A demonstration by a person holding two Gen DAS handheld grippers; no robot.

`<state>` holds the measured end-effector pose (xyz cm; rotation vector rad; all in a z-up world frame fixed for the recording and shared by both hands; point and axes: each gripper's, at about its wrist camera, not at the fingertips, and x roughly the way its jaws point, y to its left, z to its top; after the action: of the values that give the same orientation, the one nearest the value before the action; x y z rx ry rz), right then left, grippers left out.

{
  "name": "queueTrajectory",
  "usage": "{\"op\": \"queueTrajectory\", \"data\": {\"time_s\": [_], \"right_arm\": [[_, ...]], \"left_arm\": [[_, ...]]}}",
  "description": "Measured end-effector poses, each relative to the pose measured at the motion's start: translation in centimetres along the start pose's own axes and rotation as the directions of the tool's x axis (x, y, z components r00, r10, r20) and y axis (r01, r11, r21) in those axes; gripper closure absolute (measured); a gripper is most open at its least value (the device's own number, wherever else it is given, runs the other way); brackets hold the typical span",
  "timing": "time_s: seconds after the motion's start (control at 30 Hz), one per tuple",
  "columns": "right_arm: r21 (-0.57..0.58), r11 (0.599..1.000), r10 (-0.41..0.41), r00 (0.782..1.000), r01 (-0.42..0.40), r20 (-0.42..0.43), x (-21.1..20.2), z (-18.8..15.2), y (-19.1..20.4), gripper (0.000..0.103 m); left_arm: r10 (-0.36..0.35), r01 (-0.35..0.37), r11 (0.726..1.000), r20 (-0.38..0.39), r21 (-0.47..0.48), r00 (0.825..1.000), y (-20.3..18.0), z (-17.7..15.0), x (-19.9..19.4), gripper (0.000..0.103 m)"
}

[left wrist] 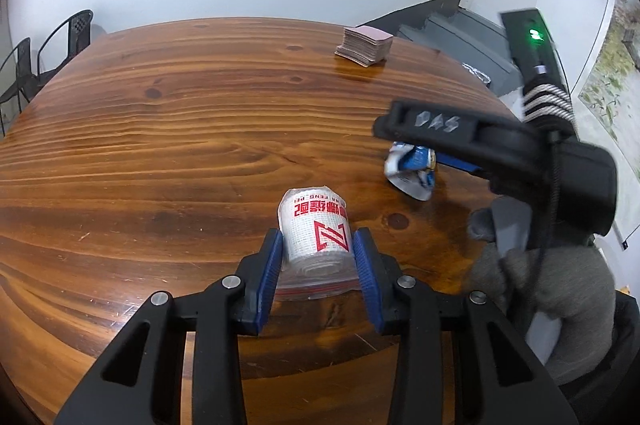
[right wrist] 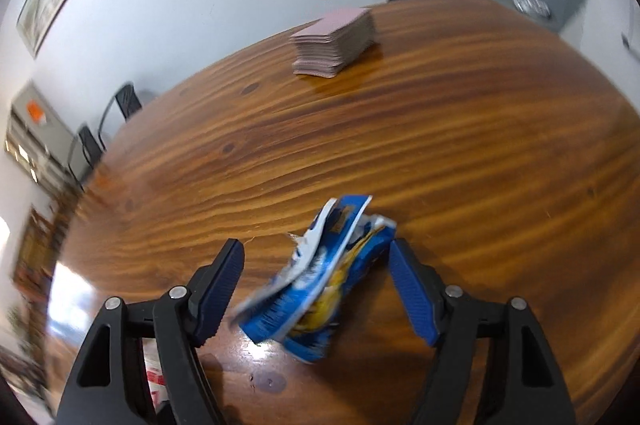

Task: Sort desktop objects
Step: 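Grasp the bagged white-red roll with the left gripper while the right grasps the blue wrapper, then carry the white-red roll and blue wrapper into the clear bowl and release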

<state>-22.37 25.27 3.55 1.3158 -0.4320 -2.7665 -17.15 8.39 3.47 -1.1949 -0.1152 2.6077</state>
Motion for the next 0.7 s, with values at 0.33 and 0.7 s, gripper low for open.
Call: {"op": "queueTrajectory", "data": {"time_s": [0.33,0.7], "right_arm": [[-0.154,0.981,-0.121,0.993,0.121,0.009,-0.2,-1.5,1.2,0.060],[-0.112,0.992,-0.057,0.997,0.063,0.048,-6.2,-4.2,-0.2,0.063]], "left_arm": [[0.006,-0.006,1.000,0.010,0.007,1.000,0.0,-0.1,0.0,0.063],[-0.028,0.027,0.999,0.040,0.019,0.999,-0.6,0.2,-1.1,0.063]]}}
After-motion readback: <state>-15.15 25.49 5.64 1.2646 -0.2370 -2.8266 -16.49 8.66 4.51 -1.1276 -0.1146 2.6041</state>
